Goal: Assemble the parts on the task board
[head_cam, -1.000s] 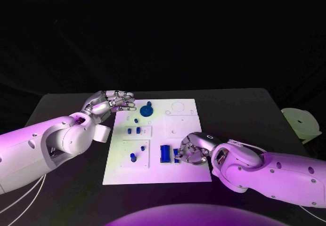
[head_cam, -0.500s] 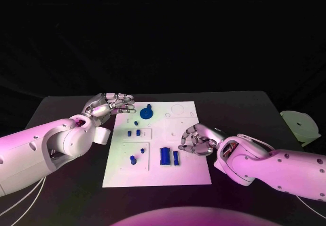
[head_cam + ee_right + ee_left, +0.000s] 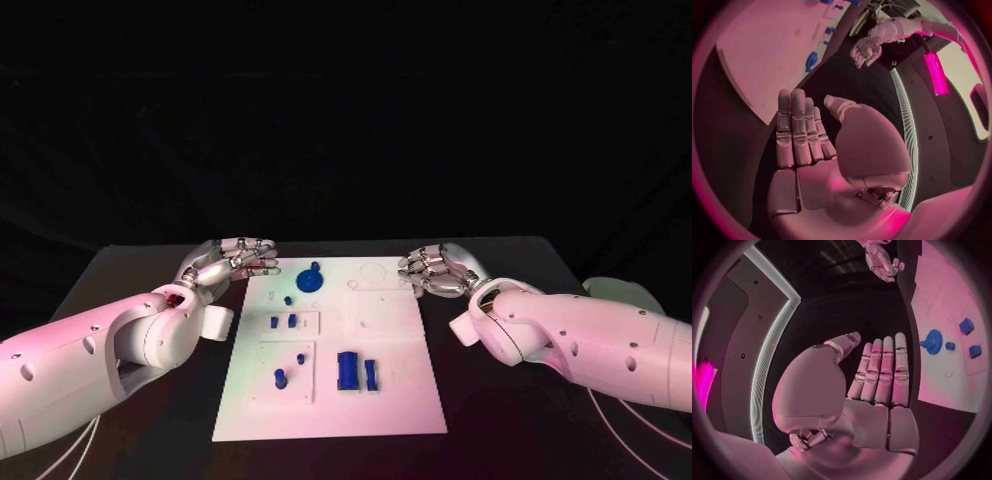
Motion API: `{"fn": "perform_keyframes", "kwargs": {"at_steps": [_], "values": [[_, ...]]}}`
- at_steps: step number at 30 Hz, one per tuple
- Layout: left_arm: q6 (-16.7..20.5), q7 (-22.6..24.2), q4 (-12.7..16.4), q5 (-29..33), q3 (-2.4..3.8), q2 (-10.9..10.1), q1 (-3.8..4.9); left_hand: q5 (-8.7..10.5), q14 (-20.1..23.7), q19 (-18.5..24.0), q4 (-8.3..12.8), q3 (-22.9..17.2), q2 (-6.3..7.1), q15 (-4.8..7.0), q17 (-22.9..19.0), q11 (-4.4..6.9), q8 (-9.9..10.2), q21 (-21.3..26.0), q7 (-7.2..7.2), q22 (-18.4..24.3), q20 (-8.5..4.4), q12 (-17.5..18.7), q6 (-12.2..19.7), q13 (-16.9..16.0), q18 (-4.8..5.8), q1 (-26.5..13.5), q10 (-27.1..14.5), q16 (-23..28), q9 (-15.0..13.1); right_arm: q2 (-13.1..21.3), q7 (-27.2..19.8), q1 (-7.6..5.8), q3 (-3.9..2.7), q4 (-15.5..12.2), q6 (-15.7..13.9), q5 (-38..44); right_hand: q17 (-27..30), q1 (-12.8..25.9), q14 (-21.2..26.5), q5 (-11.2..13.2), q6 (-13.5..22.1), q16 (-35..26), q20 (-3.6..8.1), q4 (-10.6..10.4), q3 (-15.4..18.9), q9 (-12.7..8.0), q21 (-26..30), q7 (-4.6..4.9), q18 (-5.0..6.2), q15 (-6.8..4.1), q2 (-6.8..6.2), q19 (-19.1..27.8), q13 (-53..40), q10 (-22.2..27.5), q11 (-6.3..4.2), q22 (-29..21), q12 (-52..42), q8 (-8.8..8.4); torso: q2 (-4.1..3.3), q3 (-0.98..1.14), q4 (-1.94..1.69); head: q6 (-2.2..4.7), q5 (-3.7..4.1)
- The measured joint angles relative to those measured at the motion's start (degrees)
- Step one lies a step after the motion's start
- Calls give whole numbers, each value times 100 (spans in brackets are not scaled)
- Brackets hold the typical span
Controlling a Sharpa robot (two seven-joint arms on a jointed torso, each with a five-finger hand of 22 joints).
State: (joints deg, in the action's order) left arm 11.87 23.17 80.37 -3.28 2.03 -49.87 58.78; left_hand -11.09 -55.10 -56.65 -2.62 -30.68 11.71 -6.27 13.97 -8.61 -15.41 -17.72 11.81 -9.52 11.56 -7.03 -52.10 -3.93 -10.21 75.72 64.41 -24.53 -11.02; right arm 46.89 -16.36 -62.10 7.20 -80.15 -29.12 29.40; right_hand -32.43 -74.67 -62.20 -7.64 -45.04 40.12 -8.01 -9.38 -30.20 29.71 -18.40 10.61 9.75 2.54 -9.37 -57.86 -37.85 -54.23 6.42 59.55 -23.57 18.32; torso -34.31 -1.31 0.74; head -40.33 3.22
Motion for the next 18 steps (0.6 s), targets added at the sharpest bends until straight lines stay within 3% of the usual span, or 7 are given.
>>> {"fn": "perform_keyframes", "kwargs": {"at_steps": [5,10,11,12,15,17,18], "values": [[95,243,-405,315,2,219,-56,0,449,533,-9,-25,-43,-202,-90,-145,226,581,-9,306,239,245,339,22,0,43,-468,516,82,-460,-556,-3,-42,785,222,-1091,718,49,787,81,72,-1366,-301,164,-339,-257,856,74,-1,374,26,705,1200,22,261,-741,940,-334,98,10,41,261,-65],[178,453,-668,582,5,392,-87,8,809,894,-79,98,-54,-371,-253,-289,314,1095,-89,565,459,305,428,30,-1,31,-722,1012,128,-663,-907,-2,-64,1169,445,-1762,1250,297,964,131,72,-2139,-537,446,-300,-511,1410,74,-1,517,130,940,2110,-29,379,-1464,1489,-601,157,35,50,410,-101],[184,457,-673,590,5,396,-87,100,1201,1292,-51,350,-181,-300,-356,-210,419,1176,-186,606,341,343,802,61,60,-128,-913,1157,207,-666,-918,-3,-66,1173,449,-1792,1462,504,1417,190,428,-2351,-462,523,-21,-745,1485,63,-25,484,191,1358,2321,411,313,-1914,1601,-725,161,38,49,420,-103],[185,457,-671,590,5,392,-86,222,1716,1812,-12,675,-312,-198,-484,-91,554,1259,-311,652,173,391,1320,101,194,-387,-1414,1321,316,-663,-917,-3,-66,1165,445,-1794,1680,753,1979,260,904,-2558,-320,574,343,-1012,1536,-26,-148,402,277,1883,2509,1000,201,-2402,1698,-861,161,38,50,420,-104],[208,441,-638,587,-6,376,-84,553,3122,3239,91,1562,-634,107,-823,262,920,1454,-640,763,-322,509,2761,209,507,-1207,-3200,1746,605,-629,-902,6,-89,1086,409,-1795,2262,1510,3547,447,2232,-3103,97,708,1336,-1735,1657,-391,-462,158,525,3333,2990,2637,-113,-3721,1947,-1222,168,41,41,425,-124],[246,434,-581,585,-18,378,-82,705,3774,3900,137,1973,-779,250,-979,427,1090,1541,-786,816,-549,560,3426,259,638,-1697,-4078,1938,741,-599,-899,18,-128,979,365,-1809,2537,2031,4295,536,2869,-3358,293,773,1808,-2080,1709,-578,-607,43,641,4021,3213,3418,-263,-4347,2063,-1395,186,51,26,455,-159],[274,432,-541,583,-25,381,-80,764,4032,4160,155,2135,-837,306,-1041,491,1156,1574,-844,837,-637,579,3690,280,685,-1928,-4426,2016,796,-582,-899,25,-151,909,336,-1823,2636,2556,4563,568,3097,-3449,364,795,1976,-2205,1720,-646,-658,1,679,4267,3293,3698,-316,-4571,2104,-1453,198,58,16,472,-181]]}}
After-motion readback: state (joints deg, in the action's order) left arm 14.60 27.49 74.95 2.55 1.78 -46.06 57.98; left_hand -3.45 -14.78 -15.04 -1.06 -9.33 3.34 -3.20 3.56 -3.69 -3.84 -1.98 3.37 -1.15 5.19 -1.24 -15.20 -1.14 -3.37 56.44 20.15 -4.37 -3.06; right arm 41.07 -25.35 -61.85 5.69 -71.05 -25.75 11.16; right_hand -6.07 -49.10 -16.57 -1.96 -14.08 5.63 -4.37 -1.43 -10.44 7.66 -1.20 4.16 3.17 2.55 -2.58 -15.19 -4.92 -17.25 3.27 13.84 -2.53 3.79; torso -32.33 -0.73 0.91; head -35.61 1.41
